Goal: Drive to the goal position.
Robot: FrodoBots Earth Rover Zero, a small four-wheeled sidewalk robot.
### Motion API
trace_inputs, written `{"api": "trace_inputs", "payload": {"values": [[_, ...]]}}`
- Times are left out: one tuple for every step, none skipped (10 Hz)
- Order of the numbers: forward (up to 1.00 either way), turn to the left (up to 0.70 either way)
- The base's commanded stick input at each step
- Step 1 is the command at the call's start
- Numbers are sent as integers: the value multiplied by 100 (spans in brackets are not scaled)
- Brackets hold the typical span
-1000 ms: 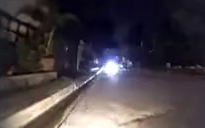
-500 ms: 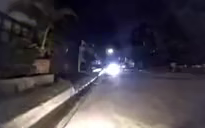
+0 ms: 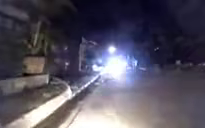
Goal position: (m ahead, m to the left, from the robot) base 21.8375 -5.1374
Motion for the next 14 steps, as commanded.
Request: {"api": "trace_inputs", "payload": {"values": [[70,-3],[70,-22],[70,-35],[70,-35],[70,-33],[70,-22],[70,-10],[70,0],[70,0],[70,-4],[70,-12],[70,-21],[70,-29],[70,-28]]}}
